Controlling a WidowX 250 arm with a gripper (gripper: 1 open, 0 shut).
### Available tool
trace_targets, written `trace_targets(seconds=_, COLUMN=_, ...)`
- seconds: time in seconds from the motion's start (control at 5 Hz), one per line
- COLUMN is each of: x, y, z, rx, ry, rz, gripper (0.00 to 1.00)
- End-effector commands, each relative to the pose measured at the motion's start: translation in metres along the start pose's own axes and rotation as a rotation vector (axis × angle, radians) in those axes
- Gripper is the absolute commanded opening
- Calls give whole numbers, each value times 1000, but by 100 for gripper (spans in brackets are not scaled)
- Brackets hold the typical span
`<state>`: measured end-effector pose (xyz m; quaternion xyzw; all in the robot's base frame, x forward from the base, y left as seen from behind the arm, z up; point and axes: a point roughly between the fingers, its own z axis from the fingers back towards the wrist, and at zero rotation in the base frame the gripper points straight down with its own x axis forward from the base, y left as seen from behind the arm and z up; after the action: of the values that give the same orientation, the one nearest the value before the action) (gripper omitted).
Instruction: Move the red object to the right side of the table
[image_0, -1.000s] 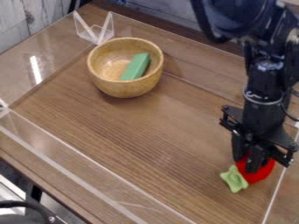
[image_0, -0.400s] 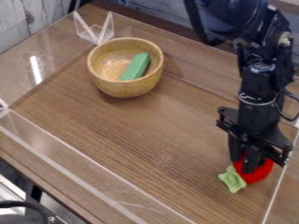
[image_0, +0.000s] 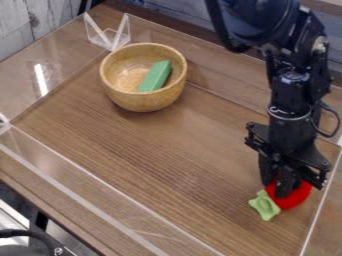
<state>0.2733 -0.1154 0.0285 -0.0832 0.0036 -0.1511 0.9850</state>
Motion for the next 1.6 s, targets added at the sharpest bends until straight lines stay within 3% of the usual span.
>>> trace_targets(seconds=0.0, x=-1, y=9, z=4, rx=3, ry=-11, rz=4, gripper=0)
trace_targets(seconds=0.6, x=-8, y=17, z=5, rx=-2, ry=6, rz=12, gripper=0)
trace_targets(seconds=1.4, x=1, y=17, z=-2, rx=-2, ry=12, rz=30, gripper=0)
